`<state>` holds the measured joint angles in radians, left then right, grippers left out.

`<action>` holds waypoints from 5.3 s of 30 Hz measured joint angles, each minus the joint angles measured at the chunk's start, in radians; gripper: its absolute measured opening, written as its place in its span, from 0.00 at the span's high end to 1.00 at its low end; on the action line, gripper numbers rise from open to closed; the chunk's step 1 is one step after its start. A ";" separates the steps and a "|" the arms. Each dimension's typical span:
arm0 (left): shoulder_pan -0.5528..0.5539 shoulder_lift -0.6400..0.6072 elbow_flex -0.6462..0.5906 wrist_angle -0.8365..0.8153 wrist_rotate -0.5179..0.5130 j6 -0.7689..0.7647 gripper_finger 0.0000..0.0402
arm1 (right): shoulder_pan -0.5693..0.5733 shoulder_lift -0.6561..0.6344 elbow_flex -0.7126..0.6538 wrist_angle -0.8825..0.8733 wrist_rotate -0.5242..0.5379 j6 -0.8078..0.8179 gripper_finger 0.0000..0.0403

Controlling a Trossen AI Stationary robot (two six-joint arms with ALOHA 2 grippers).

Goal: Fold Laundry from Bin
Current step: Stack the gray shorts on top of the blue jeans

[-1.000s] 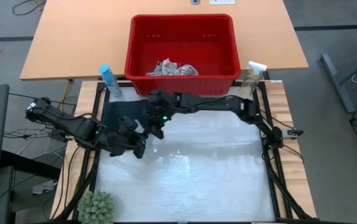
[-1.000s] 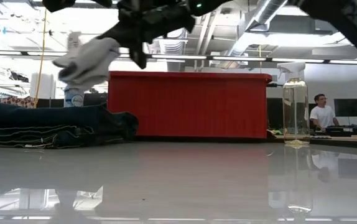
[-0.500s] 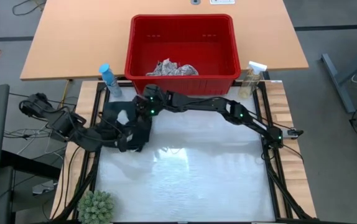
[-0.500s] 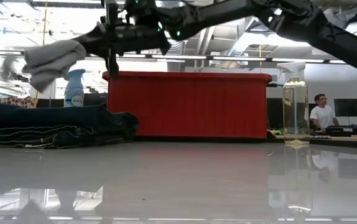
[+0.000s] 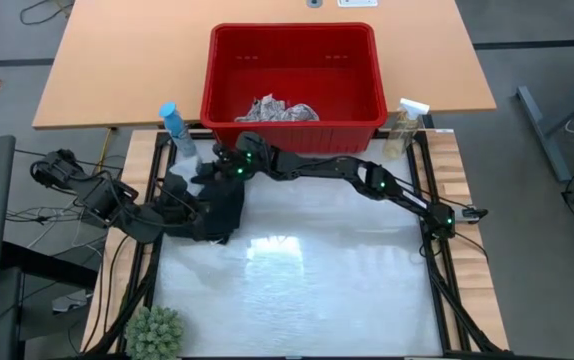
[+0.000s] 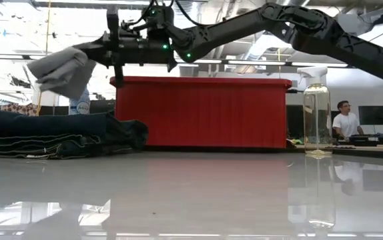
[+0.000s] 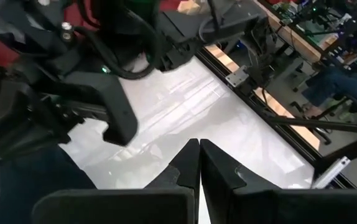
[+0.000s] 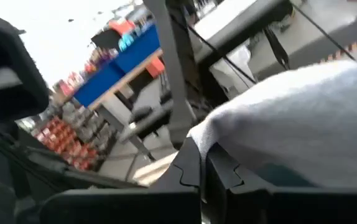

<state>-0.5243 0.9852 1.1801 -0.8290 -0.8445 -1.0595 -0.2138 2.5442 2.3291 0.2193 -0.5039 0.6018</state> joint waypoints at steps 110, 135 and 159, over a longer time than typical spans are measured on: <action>0.038 0.198 -0.008 -0.162 -0.105 -0.255 1.00 | -0.083 -0.098 0.027 -0.975 0.445 -0.829 0.76; 0.371 0.105 -0.211 -0.059 0.066 -0.179 0.88 | -0.172 -0.205 0.025 -1.213 0.387 -0.890 0.72; 0.934 -0.078 -0.600 0.381 0.580 0.186 0.63 | -0.249 -0.185 0.003 -1.170 -0.052 -0.891 0.72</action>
<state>0.4100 0.9072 0.5804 -0.4484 -0.2647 -0.8737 -0.4623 2.3588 2.3322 -0.9507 -0.5555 -0.2890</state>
